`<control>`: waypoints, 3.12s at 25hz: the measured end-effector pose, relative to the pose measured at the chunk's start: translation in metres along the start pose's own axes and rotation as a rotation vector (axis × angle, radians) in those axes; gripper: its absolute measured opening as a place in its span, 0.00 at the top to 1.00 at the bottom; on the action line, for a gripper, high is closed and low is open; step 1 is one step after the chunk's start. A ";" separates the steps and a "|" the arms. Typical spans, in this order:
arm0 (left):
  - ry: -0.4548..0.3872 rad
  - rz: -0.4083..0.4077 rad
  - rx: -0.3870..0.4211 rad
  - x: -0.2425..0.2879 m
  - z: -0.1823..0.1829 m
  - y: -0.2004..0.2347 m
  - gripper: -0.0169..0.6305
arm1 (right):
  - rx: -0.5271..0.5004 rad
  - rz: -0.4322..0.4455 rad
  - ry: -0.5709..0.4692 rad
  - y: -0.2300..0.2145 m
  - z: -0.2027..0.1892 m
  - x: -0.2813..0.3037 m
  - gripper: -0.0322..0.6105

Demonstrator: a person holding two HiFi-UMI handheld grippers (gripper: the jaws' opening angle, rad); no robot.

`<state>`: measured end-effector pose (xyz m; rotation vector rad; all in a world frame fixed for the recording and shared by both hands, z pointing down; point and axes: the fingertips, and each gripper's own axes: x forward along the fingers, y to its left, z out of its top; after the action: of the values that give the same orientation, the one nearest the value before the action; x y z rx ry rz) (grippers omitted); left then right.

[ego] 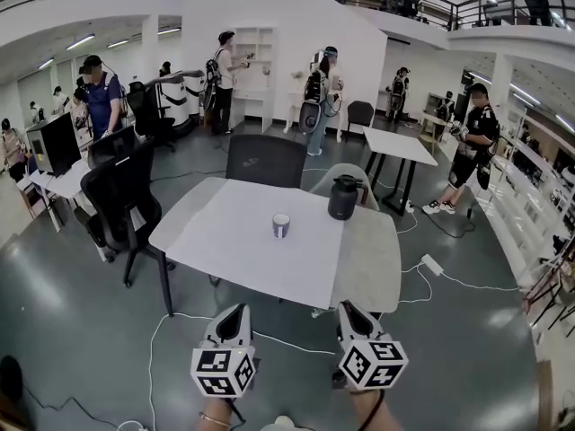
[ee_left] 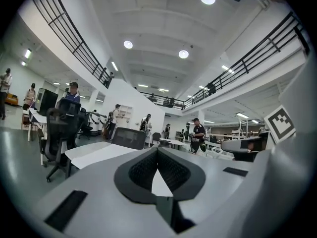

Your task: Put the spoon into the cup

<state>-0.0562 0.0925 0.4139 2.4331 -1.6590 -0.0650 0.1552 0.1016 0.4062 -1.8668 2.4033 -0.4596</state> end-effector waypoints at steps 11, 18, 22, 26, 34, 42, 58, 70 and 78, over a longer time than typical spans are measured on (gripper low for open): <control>0.015 0.024 0.006 0.081 -0.001 0.010 0.95 | 0.037 0.006 0.022 -0.047 0.011 0.078 0.86; 0.055 0.035 -0.008 0.103 -0.010 0.015 0.95 | 0.058 -0.004 0.055 -0.059 0.005 0.096 0.86; 0.067 0.033 -0.020 0.119 -0.015 0.023 0.95 | 0.065 -0.012 0.061 -0.065 0.002 0.110 0.86; 0.065 0.019 -0.026 0.142 -0.016 0.032 0.95 | 0.068 -0.022 0.057 -0.070 0.002 0.129 0.86; 0.065 -0.015 -0.015 0.198 0.003 0.052 0.95 | 0.067 -0.042 0.043 -0.075 0.022 0.180 0.86; 0.075 -0.060 -0.006 0.264 0.018 0.086 0.95 | 0.072 -0.067 0.033 -0.075 0.037 0.248 0.86; 0.134 -0.144 -0.008 0.355 0.011 0.132 0.95 | 0.093 -0.150 0.033 -0.084 0.038 0.336 0.86; 0.192 -0.102 -0.030 0.385 -0.011 0.146 0.95 | 0.096 -0.138 0.087 -0.100 0.030 0.369 0.86; 0.227 -0.070 -0.032 0.393 -0.026 0.148 0.95 | 0.102 -0.120 0.135 -0.110 0.017 0.379 0.86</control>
<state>-0.0431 -0.3198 0.4954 2.3734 -1.4651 0.1677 0.1627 -0.2883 0.4692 -2.0032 2.3061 -0.7248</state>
